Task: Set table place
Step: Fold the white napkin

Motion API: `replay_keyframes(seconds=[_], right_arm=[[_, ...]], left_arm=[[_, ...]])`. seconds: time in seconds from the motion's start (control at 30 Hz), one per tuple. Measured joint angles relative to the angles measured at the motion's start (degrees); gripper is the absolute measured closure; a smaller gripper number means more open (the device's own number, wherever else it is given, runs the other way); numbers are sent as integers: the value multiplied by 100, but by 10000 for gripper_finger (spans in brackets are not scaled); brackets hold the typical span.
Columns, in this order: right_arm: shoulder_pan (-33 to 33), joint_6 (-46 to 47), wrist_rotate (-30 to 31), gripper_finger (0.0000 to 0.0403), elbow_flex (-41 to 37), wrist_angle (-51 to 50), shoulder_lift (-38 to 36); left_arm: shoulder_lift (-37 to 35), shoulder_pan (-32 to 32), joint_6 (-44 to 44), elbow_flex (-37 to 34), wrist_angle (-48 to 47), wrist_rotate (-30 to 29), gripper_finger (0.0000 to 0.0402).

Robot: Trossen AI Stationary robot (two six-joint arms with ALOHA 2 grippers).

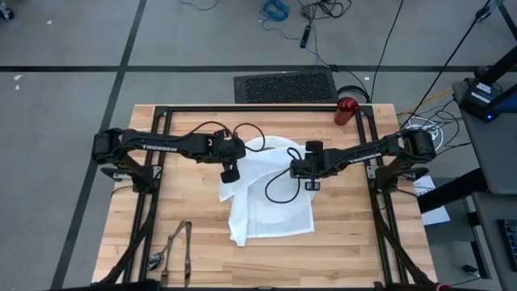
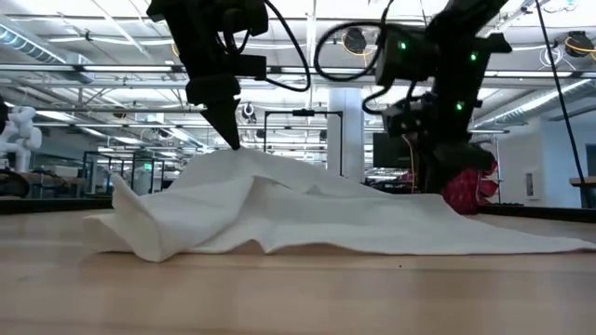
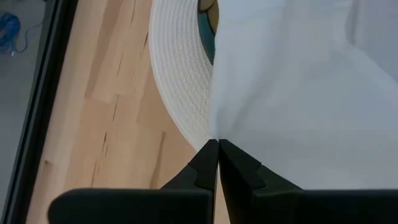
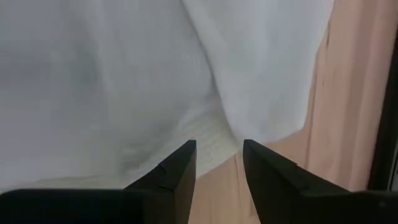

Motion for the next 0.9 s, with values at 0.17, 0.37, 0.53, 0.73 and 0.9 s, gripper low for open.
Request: replay_keyframes(seconds=[0.17, 0.37, 0.53, 0.73, 0.9], right_arm=[[-265, -579, 14, 282, -392, 629, 0], [-618, -1172, 10, 282, -723, 1523, 0], [-799, -1438, -31, 282, -734, 1936, 2], [-927, -1502, 198, 286, -734, 2010, 4], [-924, -1452, 400, 311, -734, 2171, 7]], left_arm=[[0, 0, 16, 0, 10, 4, 401], [37, -9, 31, -2, 29, 66, 401], [37, -7, 2, -2, 31, 66, 401], [37, -8, -4, -4, 29, 60, 401], [37, -7, 9, -3, 30, -20, 401]])
